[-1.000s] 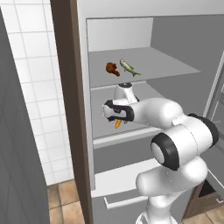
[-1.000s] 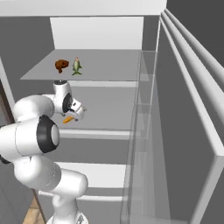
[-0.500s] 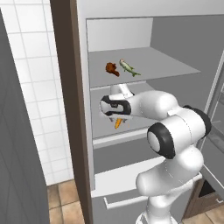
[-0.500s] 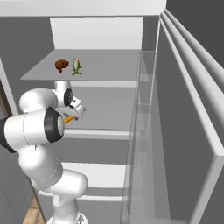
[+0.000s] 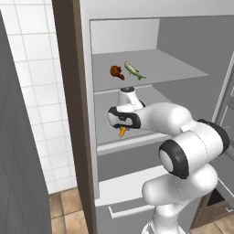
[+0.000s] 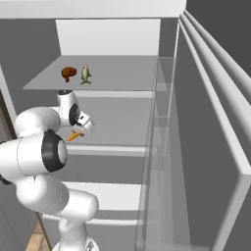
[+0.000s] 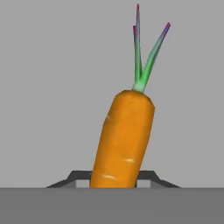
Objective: Gather the broccoli and carrot from the fridge and place them on a tray on the dining counter. Then gather the fish and chicken drumstick from the fridge and place them on the other tray.
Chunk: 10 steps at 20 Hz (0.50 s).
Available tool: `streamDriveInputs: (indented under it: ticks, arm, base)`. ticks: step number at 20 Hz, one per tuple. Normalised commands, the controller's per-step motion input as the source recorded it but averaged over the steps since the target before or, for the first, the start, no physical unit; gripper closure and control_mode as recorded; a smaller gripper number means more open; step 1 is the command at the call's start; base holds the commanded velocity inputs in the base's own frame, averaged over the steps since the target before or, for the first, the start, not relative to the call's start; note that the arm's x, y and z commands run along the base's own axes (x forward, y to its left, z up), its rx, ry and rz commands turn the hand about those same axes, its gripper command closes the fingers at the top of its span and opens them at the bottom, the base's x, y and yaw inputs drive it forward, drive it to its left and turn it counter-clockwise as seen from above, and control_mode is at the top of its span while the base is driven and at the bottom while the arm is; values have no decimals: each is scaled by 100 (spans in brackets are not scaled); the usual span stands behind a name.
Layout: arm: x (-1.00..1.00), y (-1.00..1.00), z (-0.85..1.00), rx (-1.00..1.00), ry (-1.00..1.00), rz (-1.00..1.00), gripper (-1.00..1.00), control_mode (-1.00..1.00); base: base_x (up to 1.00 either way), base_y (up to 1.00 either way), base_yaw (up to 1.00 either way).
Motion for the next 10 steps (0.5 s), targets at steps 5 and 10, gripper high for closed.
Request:
streamDriveInputs:
  ticks: [5,10]
  arm:
    - [-64,-14,-27,3,-9,0,100,-100]
    - [-77,-25,-4,6,-3,0,100,-100]
  base:
    - [0,0,0]
    - [0,0,0]
